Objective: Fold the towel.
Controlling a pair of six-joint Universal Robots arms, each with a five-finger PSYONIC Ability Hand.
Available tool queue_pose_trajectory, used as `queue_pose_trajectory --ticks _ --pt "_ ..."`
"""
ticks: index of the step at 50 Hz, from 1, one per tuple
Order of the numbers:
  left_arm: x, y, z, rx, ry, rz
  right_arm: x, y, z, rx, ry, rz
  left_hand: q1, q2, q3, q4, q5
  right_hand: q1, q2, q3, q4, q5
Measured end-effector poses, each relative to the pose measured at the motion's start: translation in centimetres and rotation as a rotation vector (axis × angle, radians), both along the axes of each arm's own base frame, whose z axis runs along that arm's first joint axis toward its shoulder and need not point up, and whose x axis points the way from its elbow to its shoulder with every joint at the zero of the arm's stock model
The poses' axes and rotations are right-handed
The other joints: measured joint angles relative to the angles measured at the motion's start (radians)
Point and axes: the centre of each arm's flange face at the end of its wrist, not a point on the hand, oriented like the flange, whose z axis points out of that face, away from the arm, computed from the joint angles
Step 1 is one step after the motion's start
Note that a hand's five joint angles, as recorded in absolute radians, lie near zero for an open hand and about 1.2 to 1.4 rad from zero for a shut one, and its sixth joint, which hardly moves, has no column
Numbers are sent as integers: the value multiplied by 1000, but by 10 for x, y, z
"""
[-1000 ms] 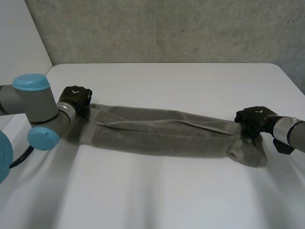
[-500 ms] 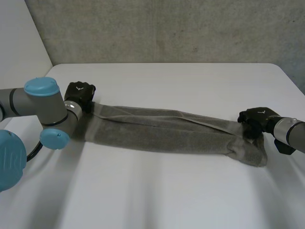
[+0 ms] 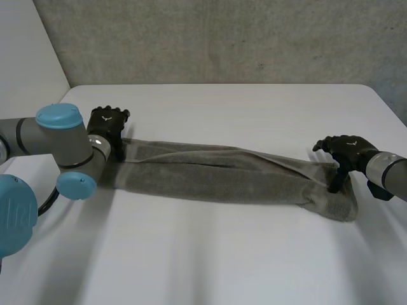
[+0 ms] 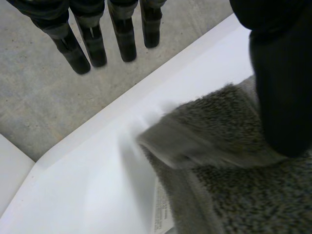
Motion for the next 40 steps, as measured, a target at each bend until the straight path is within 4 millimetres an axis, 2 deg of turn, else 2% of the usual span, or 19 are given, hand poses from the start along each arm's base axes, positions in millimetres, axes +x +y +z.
queue_pose_trajectory --ticks 5,8,15,20,23,30,34,40 --pt "-3 5 7 -5 -1 -9 -1 -1 9 -22 -1 -1 -18 -41 -40 -20 -61 -28 -8 -13 -6 -1" --pt "-3 8 18 -19 1 -10 -2 -1 22 -55 -2 -3 -18 -42 -40 -20 -61 -29 -8 -13 -6 -1" --pt "3 18 53 -62 12 -3 -4 4 79 -204 -8 -4 -18 -42 -40 -20 -60 -32 -8 -13 -6 -1" --pt "9 31 77 -84 21 -2 -3 16 108 -271 -10 4 -18 -41 -40 -20 -55 -32 -7 -13 -6 -1" --pt "12 41 87 -87 25 -13 -2 24 117 -274 -9 13 -18 -40 -37 -20 -41 -13 -5 -11 -3 7" --pt "12 68 93 -54 25 -86 2 49 120 -199 -20 65 -14 -17 -10 -16 2 47 38 32 34 84" --pt "10 84 80 10 16 -138 6 67 108 -108 -12 114 87 84 98 97 103 118 107 100 109 160" --pt "12 94 58 83 -12 -158 6 84 82 -32 17 145 134 131 137 145 152 195 201 196 200 244"
